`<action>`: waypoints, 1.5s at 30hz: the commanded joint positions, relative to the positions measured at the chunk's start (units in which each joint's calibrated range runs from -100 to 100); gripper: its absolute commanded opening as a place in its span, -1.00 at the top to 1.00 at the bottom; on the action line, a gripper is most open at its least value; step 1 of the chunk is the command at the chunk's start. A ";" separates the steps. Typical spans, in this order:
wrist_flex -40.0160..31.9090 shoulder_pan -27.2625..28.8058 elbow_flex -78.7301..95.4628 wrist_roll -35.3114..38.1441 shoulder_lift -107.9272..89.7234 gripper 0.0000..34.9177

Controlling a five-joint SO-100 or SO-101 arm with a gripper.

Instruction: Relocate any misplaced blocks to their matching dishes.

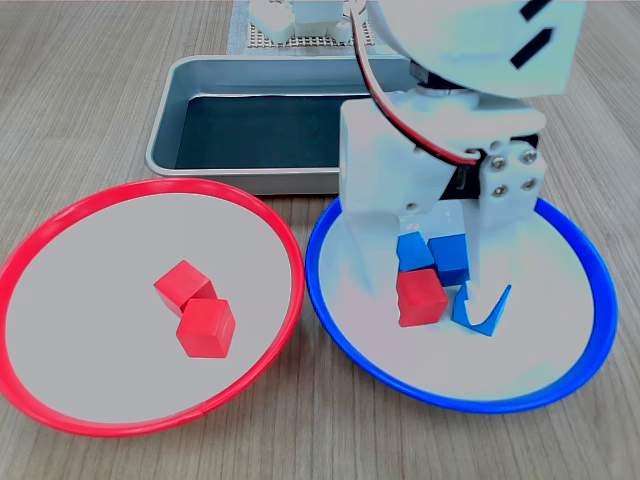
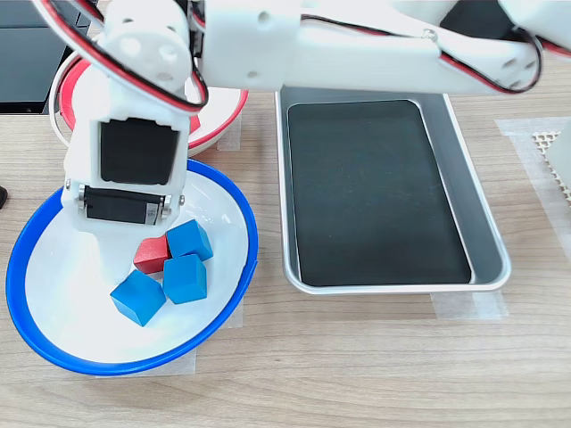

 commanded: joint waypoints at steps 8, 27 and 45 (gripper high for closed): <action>3.55 -1.17 -2.28 0.15 -0.61 0.09; 4.54 -0.61 -3.37 0.24 1.01 0.14; 4.05 -0.70 -4.01 0.63 1.77 0.63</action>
